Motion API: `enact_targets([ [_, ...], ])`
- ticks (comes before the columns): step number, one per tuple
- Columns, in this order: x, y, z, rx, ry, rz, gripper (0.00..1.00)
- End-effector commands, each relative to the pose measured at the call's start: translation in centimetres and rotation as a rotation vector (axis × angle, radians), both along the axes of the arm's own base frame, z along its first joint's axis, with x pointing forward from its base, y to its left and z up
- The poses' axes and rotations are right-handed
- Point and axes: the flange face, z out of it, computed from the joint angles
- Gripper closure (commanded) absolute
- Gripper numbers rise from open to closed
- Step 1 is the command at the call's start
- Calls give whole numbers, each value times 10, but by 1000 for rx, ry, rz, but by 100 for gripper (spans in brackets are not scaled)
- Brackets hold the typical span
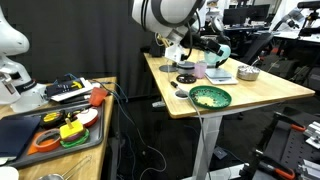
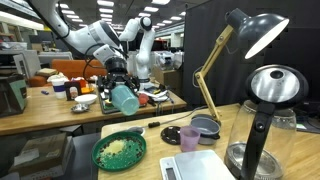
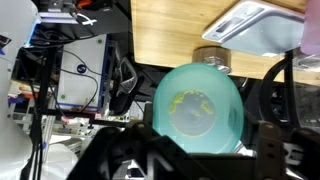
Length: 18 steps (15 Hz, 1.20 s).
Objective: Pour the contents in the blue cup onto the green plate
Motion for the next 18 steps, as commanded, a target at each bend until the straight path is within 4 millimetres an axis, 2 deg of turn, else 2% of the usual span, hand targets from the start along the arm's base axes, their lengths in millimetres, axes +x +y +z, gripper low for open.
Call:
enact_targets([
  [1, -31, -33, 3, 95, -84, 128, 48],
  [4, -54, -68, -12, 182, -100, 206, 48],
  [5, -38, -57, -13, 120, -78, 121, 23],
  [7, -51, -70, -19, 158, -88, 153, 23],
  [11, -53, -65, -15, 169, -97, 173, 23],
  [12, -53, -65, -15, 169, -97, 173, 48],
  [15, -52, -66, -9, 252, -139, 254, 48],
  [18, -53, -77, -3, 344, -213, 312, 48],
])
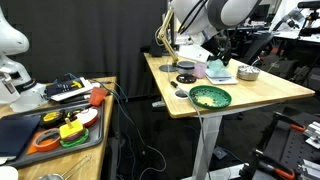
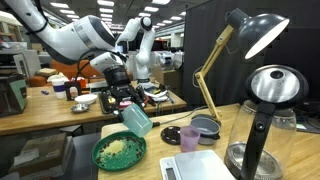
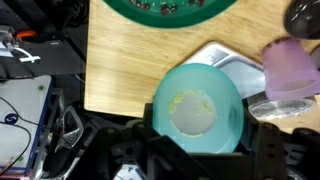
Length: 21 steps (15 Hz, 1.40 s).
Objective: Pour the contents in the blue cup onto the green plate
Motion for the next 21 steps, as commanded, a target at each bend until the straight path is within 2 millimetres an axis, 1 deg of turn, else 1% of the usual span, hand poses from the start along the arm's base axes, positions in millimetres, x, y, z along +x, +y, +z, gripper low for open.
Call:
enact_targets([
  [1, -13, -22, 11, 110, -77, 66, 48],
  [3, -22, -40, 10, 165, -91, 75, 48],
  [5, -32, -59, 5, 213, -89, 84, 48],
  [9, -45, -100, -15, 336, -52, 127, 48],
  [12, -52, -123, -26, 430, -29, 172, 48],
  [14, -55, -132, -28, 476, -25, 238, 48],
  [17, -57, -135, -34, 523, 4, 349, 48],
  [21, -59, -139, -47, 587, 64, 385, 48],
])
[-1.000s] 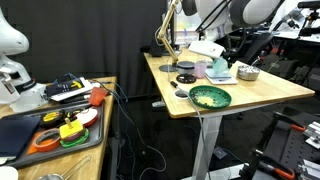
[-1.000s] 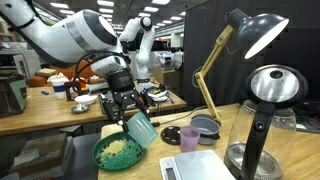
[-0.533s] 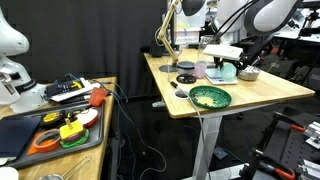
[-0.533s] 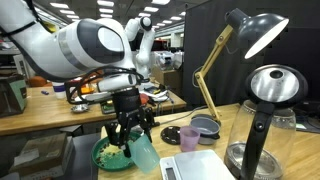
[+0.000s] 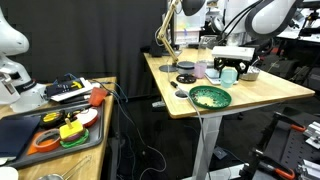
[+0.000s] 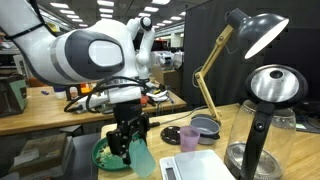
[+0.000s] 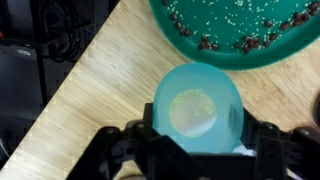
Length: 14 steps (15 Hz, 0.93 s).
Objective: Pour the contents in the blue cup onto the green plate
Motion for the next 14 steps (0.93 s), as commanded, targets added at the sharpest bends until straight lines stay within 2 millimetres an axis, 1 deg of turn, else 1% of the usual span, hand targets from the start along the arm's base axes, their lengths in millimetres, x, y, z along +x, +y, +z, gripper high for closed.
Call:
enact_targets([
  [1, 0, -7, -11, 63, 29, 55, 48],
  [3, 0, -9, -17, 88, 56, 76, 48],
  [7, 3, -14, -17, 126, 62, 123, 48],
  [8, 3, -15, -17, 134, 63, 137, 37],
  [10, 3, -17, -17, 146, 66, 153, 36],
  [11, 3, -18, -17, 152, 67, 155, 22],
  [12, 3, -19, -17, 152, 64, 148, 5],
  [13, 3, -20, -16, 153, 55, 138, 6],
  [14, 2, -21, -15, 167, 44, 126, 1],
])
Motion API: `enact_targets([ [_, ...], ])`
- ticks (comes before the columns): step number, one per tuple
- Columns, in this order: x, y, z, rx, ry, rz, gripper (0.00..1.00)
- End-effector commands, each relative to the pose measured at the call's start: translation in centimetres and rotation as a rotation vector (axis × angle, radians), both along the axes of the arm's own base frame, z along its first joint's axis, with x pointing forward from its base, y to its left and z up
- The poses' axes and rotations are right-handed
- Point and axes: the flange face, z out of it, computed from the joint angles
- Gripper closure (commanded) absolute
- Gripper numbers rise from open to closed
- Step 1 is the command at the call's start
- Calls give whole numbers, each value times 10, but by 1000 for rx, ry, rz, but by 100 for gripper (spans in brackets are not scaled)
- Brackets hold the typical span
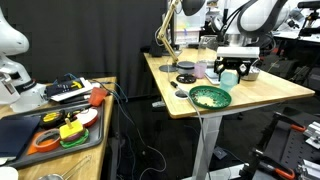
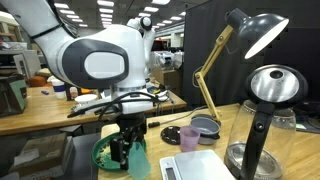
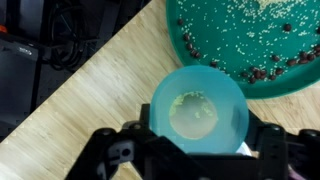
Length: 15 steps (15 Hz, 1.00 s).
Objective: Pour the contents in the blue cup onto the green plate
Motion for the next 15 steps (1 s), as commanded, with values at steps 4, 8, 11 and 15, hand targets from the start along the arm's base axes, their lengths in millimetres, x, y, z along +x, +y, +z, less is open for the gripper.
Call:
enact_targets([
  [4, 1, -12, -2, 81, -31, -83, 0],
  [8, 1, -10, 0, 70, -33, -96, 0],
  [11, 1, -10, 1, 69, -35, -97, 0],
  [15, 1, -10, 1, 69, -36, -98, 0],
])
